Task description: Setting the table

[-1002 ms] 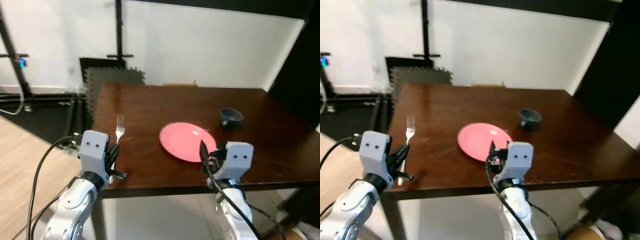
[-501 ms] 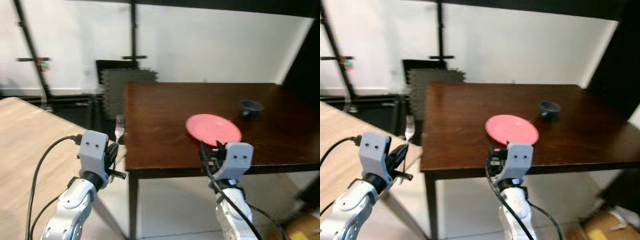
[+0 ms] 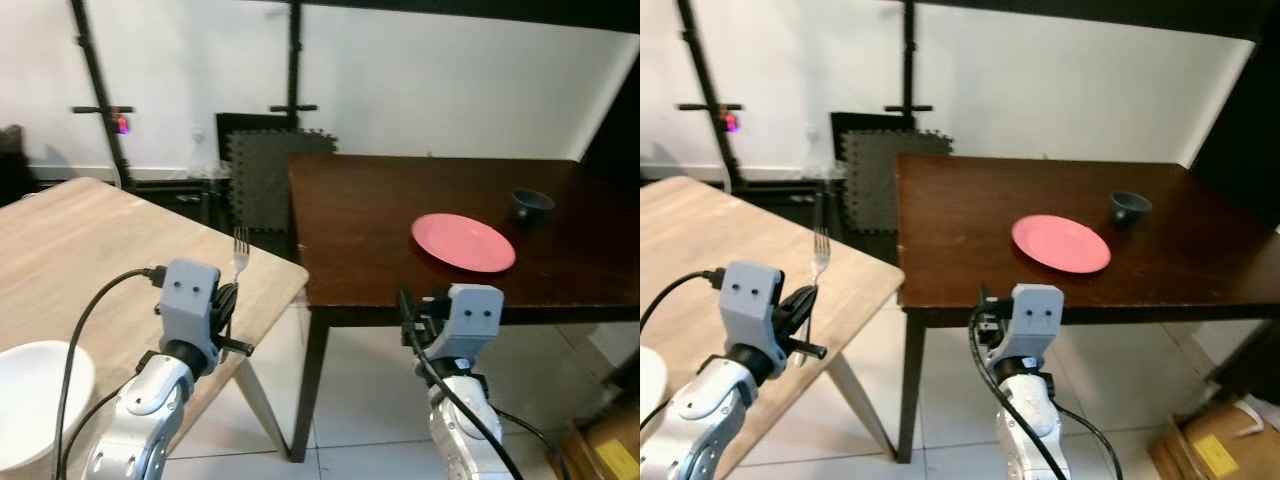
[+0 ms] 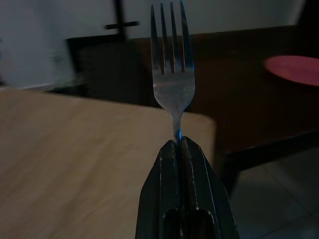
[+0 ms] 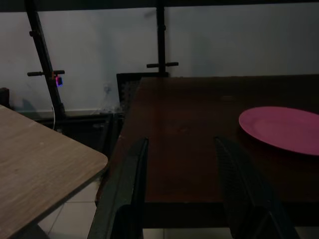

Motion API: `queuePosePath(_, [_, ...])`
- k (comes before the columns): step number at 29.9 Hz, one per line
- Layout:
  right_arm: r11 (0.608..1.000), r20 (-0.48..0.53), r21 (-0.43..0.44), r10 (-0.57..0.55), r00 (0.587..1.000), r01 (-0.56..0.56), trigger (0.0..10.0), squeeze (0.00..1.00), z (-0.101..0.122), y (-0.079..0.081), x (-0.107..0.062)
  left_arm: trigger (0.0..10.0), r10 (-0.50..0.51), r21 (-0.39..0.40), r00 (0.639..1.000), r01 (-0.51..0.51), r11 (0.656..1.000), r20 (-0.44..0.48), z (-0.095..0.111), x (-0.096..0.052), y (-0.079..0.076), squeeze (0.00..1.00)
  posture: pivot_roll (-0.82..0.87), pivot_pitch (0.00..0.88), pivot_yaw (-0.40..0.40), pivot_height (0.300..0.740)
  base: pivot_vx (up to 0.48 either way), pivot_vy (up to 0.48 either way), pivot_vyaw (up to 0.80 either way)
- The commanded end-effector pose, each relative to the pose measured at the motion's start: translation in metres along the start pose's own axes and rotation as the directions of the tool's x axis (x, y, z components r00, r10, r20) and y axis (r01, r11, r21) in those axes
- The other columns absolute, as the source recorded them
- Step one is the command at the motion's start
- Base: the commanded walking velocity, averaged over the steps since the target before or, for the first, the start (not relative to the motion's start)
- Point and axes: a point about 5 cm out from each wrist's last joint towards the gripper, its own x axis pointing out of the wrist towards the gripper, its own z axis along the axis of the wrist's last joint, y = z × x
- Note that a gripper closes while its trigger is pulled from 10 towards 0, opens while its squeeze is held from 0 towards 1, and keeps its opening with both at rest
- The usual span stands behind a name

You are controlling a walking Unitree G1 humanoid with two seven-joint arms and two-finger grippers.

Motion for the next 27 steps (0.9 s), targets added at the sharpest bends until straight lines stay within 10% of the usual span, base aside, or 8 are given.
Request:
queuePosePath(1, [1.0, -0.01, -0.015, -0.023, 1.0, 0.023, 10.0, 0.0, -0.002, -0.0073, -0.0011, 10.0, -0.022, -0.005, 1.0, 0.022, 1.0, 0.0, -0.0003, 0.0009, -0.0062, 0.0, 0.13, 0.0, -0.029, 0.74, 0.0, 0.0, 0.0])
queuePosePath(27, [1.0, -0.009, -0.015, -0.024, 1.0, 0.024, 10.0, 0.0, -0.0018, -0.0071, -0.0008, 10.0, -0.02, -0.001, 1.0, 0.02, 1.0, 0.001, 0.0003, 0.0009, -0.0057, 0.0, 0.13, 0.0, -0.024, 0.74, 0.0, 0.0, 0.53])
